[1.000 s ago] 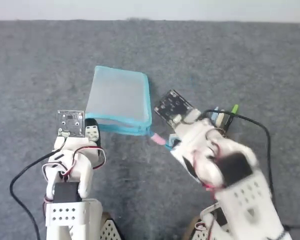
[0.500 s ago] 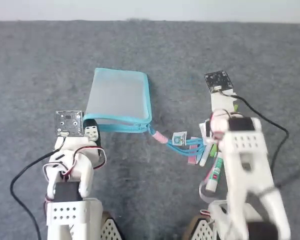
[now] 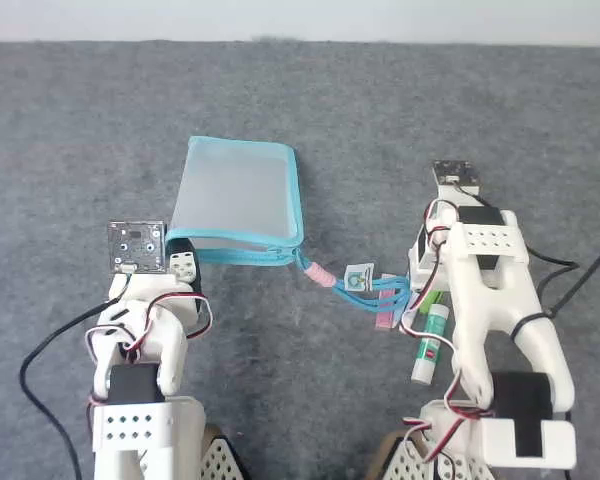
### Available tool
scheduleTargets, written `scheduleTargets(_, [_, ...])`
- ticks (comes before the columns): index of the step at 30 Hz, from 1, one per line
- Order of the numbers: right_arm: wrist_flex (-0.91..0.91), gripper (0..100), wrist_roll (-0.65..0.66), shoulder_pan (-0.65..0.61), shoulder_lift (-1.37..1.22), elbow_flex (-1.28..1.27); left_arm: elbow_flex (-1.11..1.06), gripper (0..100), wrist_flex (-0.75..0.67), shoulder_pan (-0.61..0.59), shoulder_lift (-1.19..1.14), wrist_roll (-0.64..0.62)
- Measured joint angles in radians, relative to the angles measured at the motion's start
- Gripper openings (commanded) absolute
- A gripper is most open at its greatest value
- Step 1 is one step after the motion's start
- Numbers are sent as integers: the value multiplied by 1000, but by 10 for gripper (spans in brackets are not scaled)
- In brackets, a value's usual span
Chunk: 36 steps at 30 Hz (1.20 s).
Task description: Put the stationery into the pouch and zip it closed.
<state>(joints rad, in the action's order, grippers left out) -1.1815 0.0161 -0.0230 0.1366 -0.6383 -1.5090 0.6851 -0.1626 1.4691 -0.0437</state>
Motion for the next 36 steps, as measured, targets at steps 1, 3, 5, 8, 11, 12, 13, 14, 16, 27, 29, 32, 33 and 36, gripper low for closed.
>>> scheduleTargets(1, [9, 238, 9, 0, -6, -15, 0, 12, 0, 0, 0, 0])
scheduleTargets(3, [31, 237, 21, -2, -29, -38, 0, 12, 0, 0, 0, 0])
scheduleTargets(5, [38, 237, 26, -3, -58, -40, 0, 12, 0, 0, 0, 0])
scheduleTargets(8, [46, 206, 26, -3, -98, -38, 0, 12, 0, 0, 0, 0])
scheduleTargets(11, [55, 121, 38, 3, -117, -38, 0, 12, 0, 0, 0, 0])
scheduleTargets(12, [55, 93, 40, 3, -118, -38, 0, 12, 0, 0, 0, 0])
scheduleTargets(13, [57, 71, 43, 3, -120, -38, 0, 12, 0, 0, 0, 0])
scheduleTargets(14, [64, 53, 44, 3, -120, -40, 0, 12, 0, 0, 0, 0])
scheduleTargets(16, [80, 36, 48, 5, -120, -40, 0, 12, 0, 0, 0, 0])
scheduleTargets(27, [84, 35, 49, 101, -120, -18, 0, 12, 0, 0, 0, 0])
scheduleTargets(29, [81, 65, 51, 106, -121, -3, 0, 12, 0, 0, 0, 0])
scheduleTargets(32, [52, 188, 51, 106, -121, 15, 0, 12, 0, 0, 0, 0])
scheduleTargets(33, [49, 229, 51, 106, -121, 15, 0, 12, 0, 0, 0, 0])
scheduleTargets(36, [21, 217, 51, 97, -112, 15, 0, 12, 0, 0, 0, 0])
